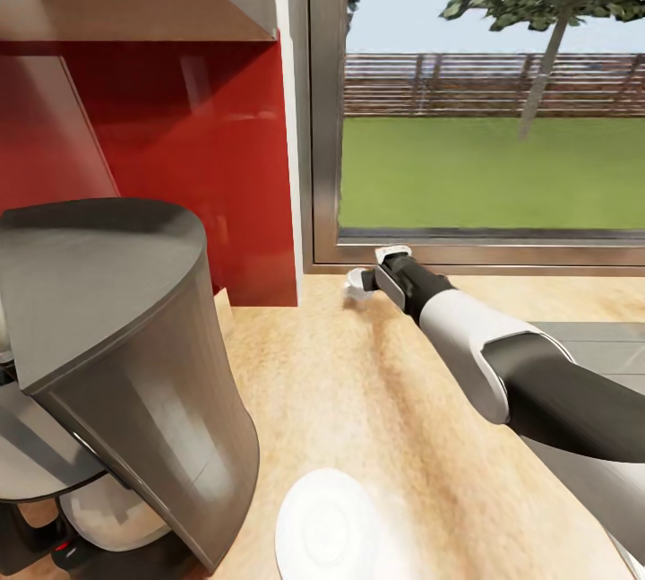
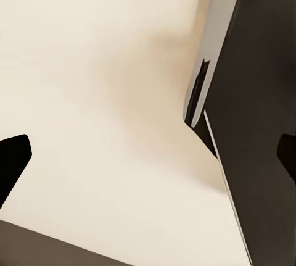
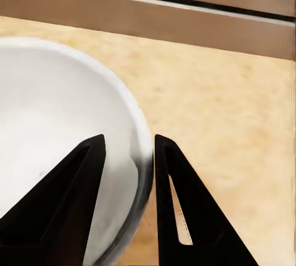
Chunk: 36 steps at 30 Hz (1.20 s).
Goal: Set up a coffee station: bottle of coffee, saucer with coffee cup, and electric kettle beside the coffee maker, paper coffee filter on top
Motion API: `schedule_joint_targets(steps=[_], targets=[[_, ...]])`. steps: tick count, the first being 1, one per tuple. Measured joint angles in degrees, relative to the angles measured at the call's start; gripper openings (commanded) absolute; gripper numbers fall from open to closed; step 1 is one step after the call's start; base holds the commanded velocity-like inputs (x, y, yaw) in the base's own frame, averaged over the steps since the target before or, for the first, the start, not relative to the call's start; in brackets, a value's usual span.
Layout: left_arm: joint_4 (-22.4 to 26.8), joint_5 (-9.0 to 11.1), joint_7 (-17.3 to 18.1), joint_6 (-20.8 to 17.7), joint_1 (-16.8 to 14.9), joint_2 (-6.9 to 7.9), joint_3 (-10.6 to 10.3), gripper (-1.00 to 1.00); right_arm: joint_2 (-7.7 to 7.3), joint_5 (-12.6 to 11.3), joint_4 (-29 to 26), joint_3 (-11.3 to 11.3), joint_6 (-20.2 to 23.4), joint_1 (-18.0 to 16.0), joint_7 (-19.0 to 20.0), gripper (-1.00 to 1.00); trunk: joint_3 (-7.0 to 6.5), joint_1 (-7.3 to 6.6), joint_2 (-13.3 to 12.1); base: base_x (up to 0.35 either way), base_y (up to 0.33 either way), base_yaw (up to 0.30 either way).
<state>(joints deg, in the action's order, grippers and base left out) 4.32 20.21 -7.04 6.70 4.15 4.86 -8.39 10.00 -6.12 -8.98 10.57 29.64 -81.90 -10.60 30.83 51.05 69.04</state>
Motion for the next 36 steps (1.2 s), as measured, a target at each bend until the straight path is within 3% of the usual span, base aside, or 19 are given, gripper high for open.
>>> schedule_joint_targets(steps=[8, 27, 36], targets=[[0.0, 0.0, 0.0, 0.2, 0.0, -0.22, -0.1, 1.0, 0.0, 0.1, -1.5, 0.0, 0.1, 0.0, 0.0, -1.0, 0.0, 0.02, 0.0, -0.057, -0.035, 0.0], [-0.2, 0.0, 0.0, 0.2, 0.0, -0.36, -0.2, 1.0, 0.0, 0.0, -1.2, 0.1, 0.1, 0.0, 0.0, -1.0, 0.0, 0.03, 0.0, -0.228, -0.161, 0.0], [-0.2, 0.0, 0.0, 0.2, 0.0, -0.37, -0.1, 1.0, 0.0, 0.0, -1.1, 0.1, 0.2, 0.0, 0.0, -1.0, -0.39, 0.03, 0.0, -0.277, -0.151, 0.162]])
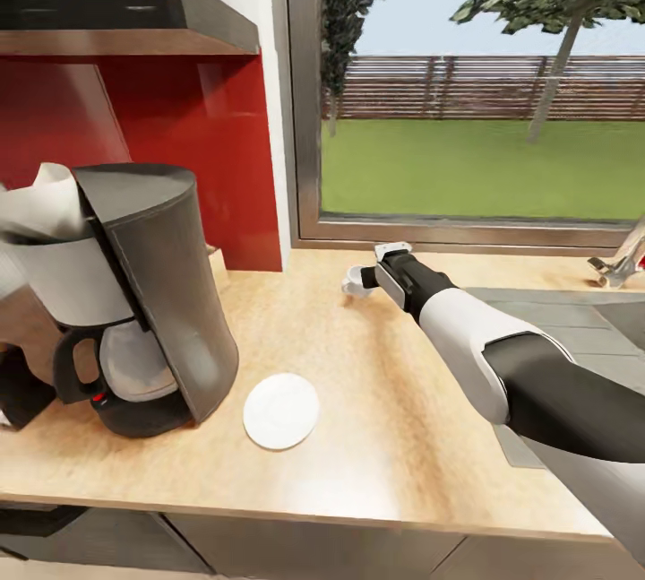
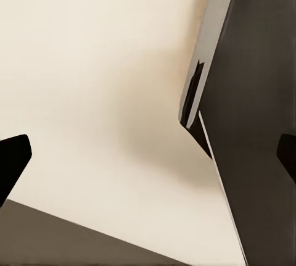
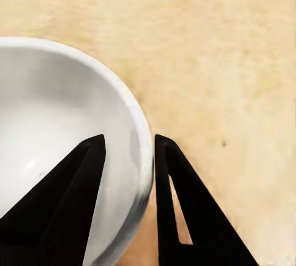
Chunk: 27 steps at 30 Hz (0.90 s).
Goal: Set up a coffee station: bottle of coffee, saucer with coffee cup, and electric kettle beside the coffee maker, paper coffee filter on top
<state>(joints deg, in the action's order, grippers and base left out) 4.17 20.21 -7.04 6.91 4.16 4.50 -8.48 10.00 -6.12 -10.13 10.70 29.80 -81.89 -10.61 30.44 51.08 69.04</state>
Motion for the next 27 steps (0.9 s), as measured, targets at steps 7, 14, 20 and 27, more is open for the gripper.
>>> schedule_joint_targets(steps=[7, 14, 20, 27], targets=[[0.1, 0.0, 0.0, 0.0, 0.0, -0.03, 0.0, 1.0, 0.0, 0.0, 0.0, 0.0, 0.0, 0.0, 0.0, -1.0, -0.3, 0.0, 0.0, -0.31, -0.083, 0.244], [0.1, 0.0, 0.0, 0.0, 0.0, -0.08, 0.1, 1.0, 0.0, -0.1, 0.0, 0.0, 0.0, 0.0, 0.0, -1.0, -0.36, 0.0, 0.0, -0.314, -0.008, 0.275], [0.2, 0.0, 0.0, 0.0, 0.0, -0.06, 0.1, 1.0, 0.0, -0.1, 0.1, 0.0, 0.0, 0.0, 0.0, -1.0, -0.37, 0.0, 0.0, -0.315, 0.0, 0.279], [0.3, 0.0, 0.0, -0.1, 0.0, -0.11, 0.1, 1.0, 0.0, -0.1, 0.2, 0.0, 0.1, 0.0, 0.0, -1.0, -0.36, 0.0, 0.0, -0.302, -0.095, 0.273]])
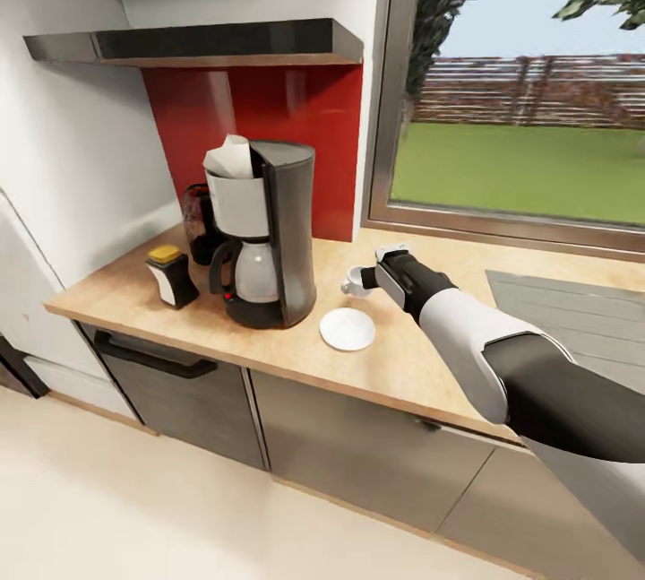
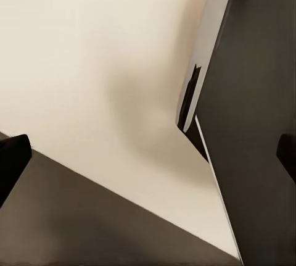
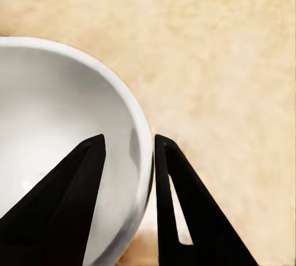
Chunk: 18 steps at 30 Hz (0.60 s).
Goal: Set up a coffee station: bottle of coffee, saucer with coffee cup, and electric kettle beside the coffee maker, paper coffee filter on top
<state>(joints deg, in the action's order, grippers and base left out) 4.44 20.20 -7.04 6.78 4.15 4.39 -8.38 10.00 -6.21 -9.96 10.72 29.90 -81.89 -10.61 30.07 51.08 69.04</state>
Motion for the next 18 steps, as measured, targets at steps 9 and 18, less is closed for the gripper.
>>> schedule_joint_targets(steps=[9, 18], targets=[[0.1, 0.0, -0.1, -0.2, -0.1, -0.01, 0.0, 1.0, 0.0, 0.1, 1.3, -0.1, 0.0, 0.0, 0.0, -1.0, 0.0, -0.02, 0.0, -0.178, -0.098, 0.033], [0.1, 0.0, -0.3, -0.2, 0.0, 0.07, 0.1, 1.0, 0.0, 0.1, 2.6, -0.1, 1.5, 0.0, 0.0, -1.0, 0.0, -0.03, 0.0, -0.004, -0.002, 0.0]])
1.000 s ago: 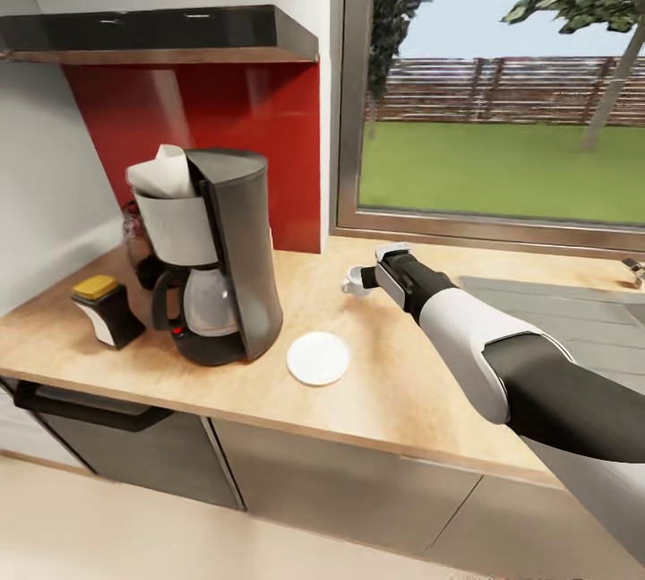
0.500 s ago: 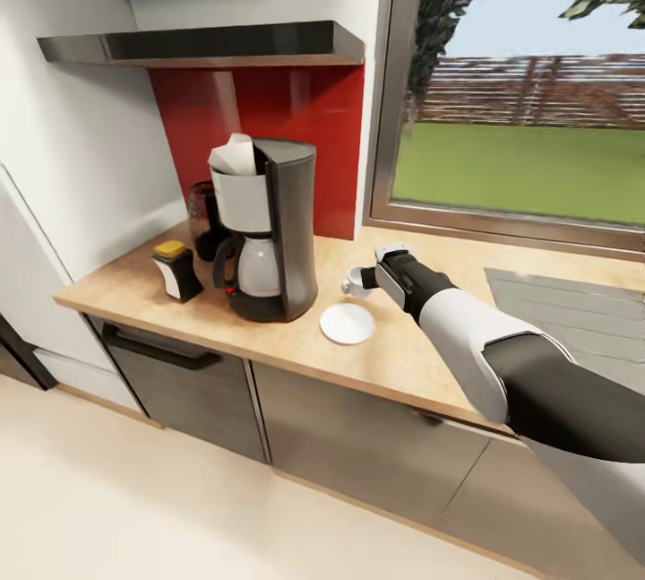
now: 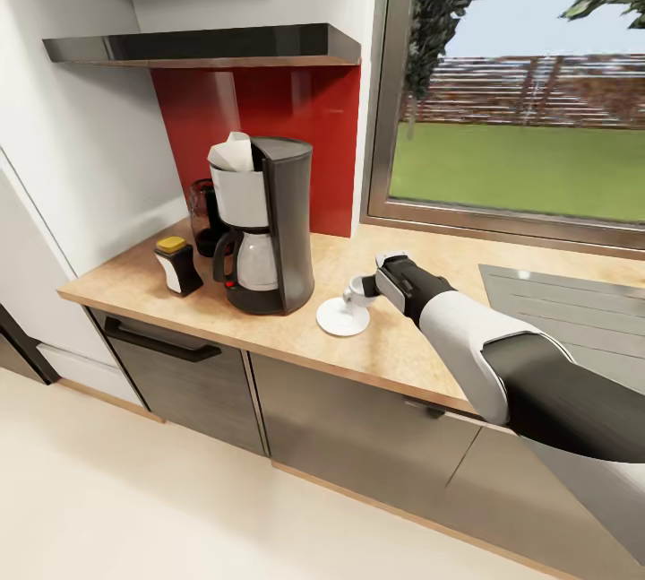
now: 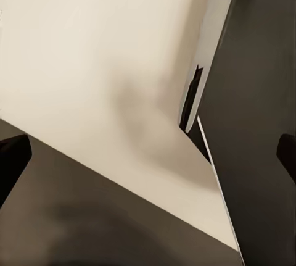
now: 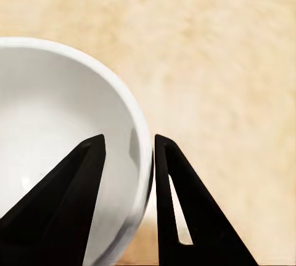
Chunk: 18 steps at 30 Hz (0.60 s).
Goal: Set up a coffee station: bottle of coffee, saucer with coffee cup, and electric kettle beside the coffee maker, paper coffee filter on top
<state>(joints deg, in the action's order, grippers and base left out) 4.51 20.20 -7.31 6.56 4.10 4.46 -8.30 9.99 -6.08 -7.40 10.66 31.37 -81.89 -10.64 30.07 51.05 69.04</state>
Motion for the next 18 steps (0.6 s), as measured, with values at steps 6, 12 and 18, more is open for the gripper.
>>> schedule_joint_targets(steps=[6, 12, 18], targets=[[-0.1, 0.4, -0.1, -0.1, 0.0, 0.15, 0.1, 1.0, 0.0, 0.0, 0.0, 0.0, 0.8, 0.0, 0.0, -1.0, 0.0, 0.0, 0.0, -0.006, 0.006, 0.0], [-0.1, 0.3, -0.1, 0.1, 0.0, 0.02, 0.1, 1.0, 0.0, 0.0, 0.0, 0.0, 0.8, 0.0, 0.0, -1.0, 0.0, 0.0, 0.0, -0.028, 0.026, 0.0], [-0.2, 0.6, -0.2, 0.1, 0.0, 0.08, 0.1, 1.0, 0.0, 0.0, 0.0, 0.0, 0.8, 0.0, 0.0, -1.0, 0.0, 0.0, 0.0, -0.014, 0.038, 0.0]])
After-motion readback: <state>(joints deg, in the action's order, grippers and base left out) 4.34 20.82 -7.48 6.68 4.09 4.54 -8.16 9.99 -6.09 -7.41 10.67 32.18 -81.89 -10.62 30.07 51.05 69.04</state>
